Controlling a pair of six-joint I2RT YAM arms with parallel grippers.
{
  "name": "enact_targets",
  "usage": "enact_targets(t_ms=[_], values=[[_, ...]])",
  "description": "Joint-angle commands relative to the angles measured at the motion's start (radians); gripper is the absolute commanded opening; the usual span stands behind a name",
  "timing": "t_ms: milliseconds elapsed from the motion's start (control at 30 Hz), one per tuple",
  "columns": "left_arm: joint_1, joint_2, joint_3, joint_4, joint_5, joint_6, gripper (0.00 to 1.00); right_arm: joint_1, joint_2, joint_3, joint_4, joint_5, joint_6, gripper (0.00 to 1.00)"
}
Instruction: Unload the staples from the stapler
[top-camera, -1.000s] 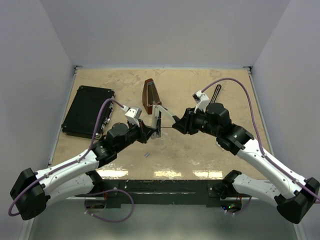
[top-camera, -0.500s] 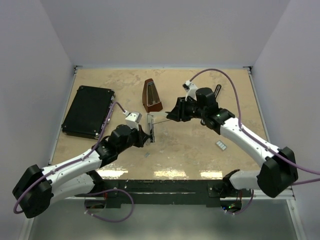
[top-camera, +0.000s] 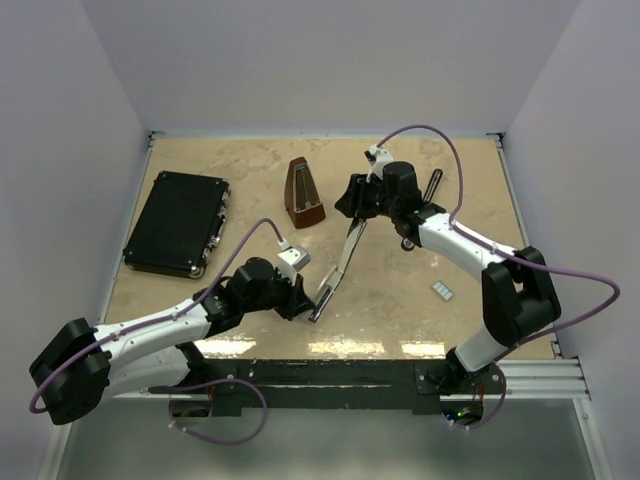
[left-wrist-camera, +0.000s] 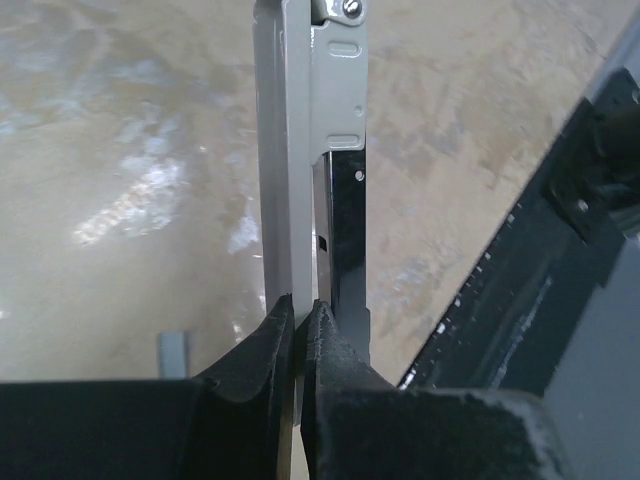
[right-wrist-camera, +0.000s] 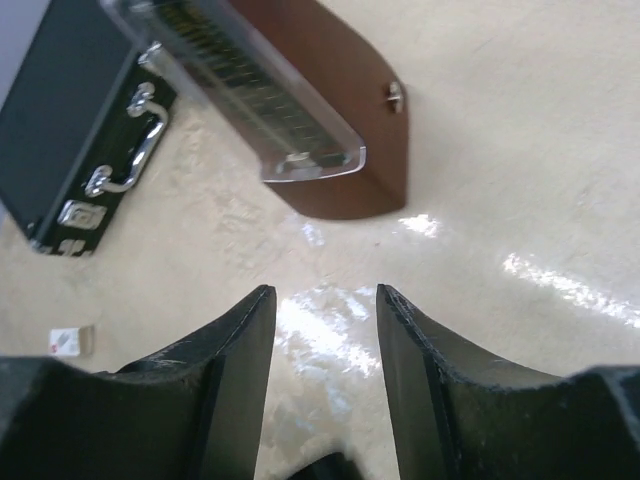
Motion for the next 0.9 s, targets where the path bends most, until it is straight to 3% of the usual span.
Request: enact_targets(t_ms=[0,267,500,867], values=[[-0.013,-0.012,0.028,0.152,0.142,0.077,0.00,-0.016,0.046,0.028,0.157,0.059,-0.010,0.50],[-0.013,0.008,0.013,0.230,0.153,0.051,0.00,-0.014,0.112,0.011,0.220,-0.049,0.065,0.54],[-0.014,0.029,0.056,0.141,0.025,0.075,0.00,-0.016,0.129,0.094,0.086,0.031,0.103,0.57],[-0.011,0.023,0.111,0.057,-0.169,0.088,0.00,-0.019,0.218,0.444,-0.227,0.169,0.129,0.73]])
